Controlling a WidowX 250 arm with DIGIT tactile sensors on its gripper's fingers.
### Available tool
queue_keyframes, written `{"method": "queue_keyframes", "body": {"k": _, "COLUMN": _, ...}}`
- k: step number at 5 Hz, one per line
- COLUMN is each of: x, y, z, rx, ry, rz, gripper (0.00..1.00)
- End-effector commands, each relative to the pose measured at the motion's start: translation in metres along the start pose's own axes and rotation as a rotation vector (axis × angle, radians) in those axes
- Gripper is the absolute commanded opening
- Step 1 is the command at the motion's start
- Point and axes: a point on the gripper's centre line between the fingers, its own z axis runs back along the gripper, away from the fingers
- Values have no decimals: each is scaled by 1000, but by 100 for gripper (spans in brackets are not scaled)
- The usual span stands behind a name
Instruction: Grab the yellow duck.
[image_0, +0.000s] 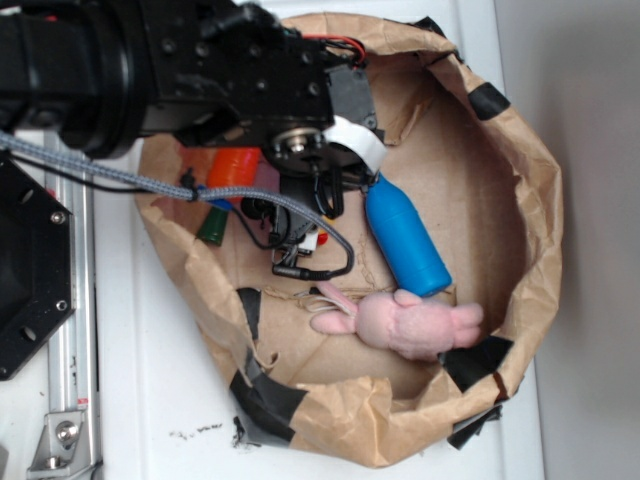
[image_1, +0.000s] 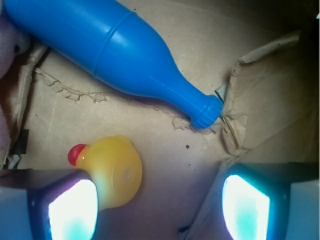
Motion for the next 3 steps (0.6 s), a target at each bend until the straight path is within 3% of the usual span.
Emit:
{"method": "queue_keyframes", "body": {"k": 1, "x": 15, "y": -30, "z": -30, "rx": 16, "ry": 40, "rz": -94, "gripper": 100}}
{"method": "queue_keyframes", "body": {"k": 2, "x": 11, "y": -61, "z": -28, "rx": -23, "ry": 58, "rz": -179, "gripper": 100}}
{"method": "queue_keyframes", "body": {"k": 3, "x": 7, "y": -66, "z": -11, "rx": -61, "ry": 26, "rz": -187, "gripper": 100}}
